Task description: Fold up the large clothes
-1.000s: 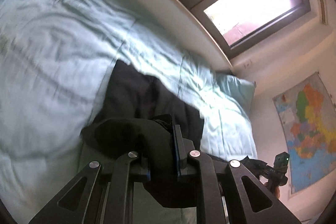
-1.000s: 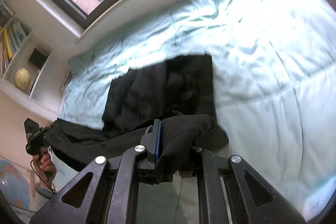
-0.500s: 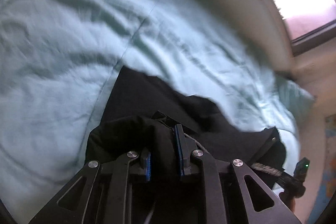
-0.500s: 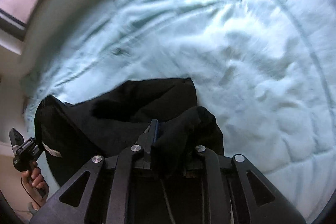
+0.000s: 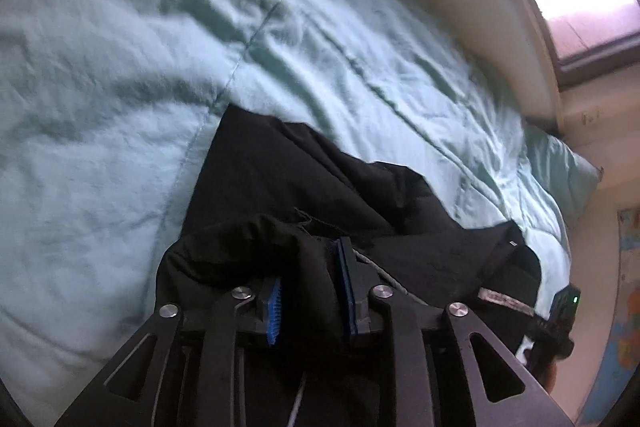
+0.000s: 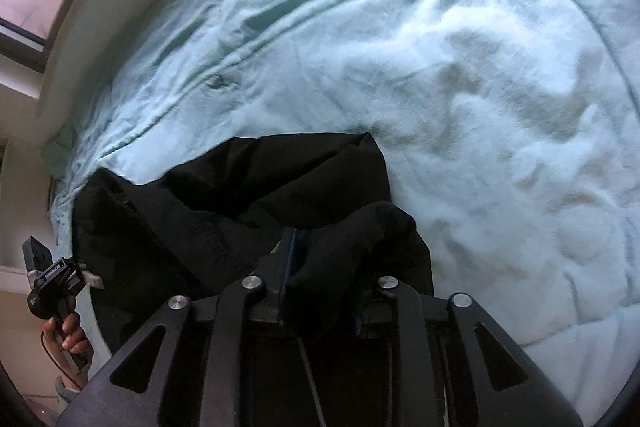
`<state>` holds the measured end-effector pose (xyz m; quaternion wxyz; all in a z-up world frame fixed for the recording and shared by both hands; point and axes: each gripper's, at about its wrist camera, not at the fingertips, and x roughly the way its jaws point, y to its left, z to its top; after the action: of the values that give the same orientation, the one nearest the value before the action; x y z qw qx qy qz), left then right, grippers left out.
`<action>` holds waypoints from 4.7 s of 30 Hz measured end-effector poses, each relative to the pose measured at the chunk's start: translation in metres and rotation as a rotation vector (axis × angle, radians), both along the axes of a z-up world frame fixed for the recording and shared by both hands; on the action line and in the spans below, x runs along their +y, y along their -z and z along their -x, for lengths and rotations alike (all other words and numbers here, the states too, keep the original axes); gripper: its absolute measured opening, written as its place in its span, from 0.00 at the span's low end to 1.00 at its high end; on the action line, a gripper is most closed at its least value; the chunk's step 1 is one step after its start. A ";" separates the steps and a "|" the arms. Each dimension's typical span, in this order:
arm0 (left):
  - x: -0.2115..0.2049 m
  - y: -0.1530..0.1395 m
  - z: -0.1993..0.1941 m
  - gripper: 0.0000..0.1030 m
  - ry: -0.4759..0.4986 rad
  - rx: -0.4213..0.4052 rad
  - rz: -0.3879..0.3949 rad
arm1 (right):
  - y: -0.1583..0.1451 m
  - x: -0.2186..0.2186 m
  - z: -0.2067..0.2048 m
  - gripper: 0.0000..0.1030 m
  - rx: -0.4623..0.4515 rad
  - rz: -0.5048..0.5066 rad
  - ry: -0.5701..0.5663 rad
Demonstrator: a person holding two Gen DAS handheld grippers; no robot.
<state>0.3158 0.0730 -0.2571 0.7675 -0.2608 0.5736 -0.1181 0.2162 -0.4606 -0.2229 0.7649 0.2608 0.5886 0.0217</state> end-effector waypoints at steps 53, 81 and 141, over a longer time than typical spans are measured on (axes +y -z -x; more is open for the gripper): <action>-0.023 0.048 -0.118 0.15 0.082 -0.045 -0.190 | 0.034 0.006 -0.109 0.16 -0.111 0.431 -0.162; -0.084 -0.072 0.095 0.46 0.240 -0.204 -0.192 | -0.032 0.159 0.054 0.51 -0.147 0.227 -0.312; -0.022 -0.106 0.161 0.55 -0.025 -0.201 -0.315 | -0.092 0.158 0.101 0.74 -0.134 0.421 -0.298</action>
<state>0.1552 0.0514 -0.1512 0.8536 -0.1315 0.5022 -0.0427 0.1152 -0.3021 -0.1311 0.8279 0.0041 0.5601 0.0284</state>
